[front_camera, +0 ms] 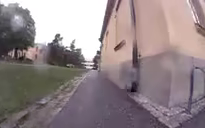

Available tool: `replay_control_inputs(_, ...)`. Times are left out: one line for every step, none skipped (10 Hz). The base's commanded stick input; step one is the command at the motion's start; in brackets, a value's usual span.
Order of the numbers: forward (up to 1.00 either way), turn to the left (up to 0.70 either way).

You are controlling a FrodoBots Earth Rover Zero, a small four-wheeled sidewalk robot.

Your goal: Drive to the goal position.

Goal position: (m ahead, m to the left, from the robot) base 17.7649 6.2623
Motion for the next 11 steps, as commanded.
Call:
replay_control_inputs(0.70, 0.00)
replay_control_inputs(0.70, 0.00)
replay_control_inputs(0.70, 0.00)
replay_control_inputs(0.70, 0.00)
replay_control_inputs(0.70, 0.00)
replay_control_inputs(0.70, 0.00)
replay_control_inputs(0.70, 0.00)
replay_control_inputs(0.70, 0.00)
replay_control_inputs(0.70, 0.00)
replay_control_inputs(0.70, 0.00)
replay_control_inputs(0.70, 0.00)
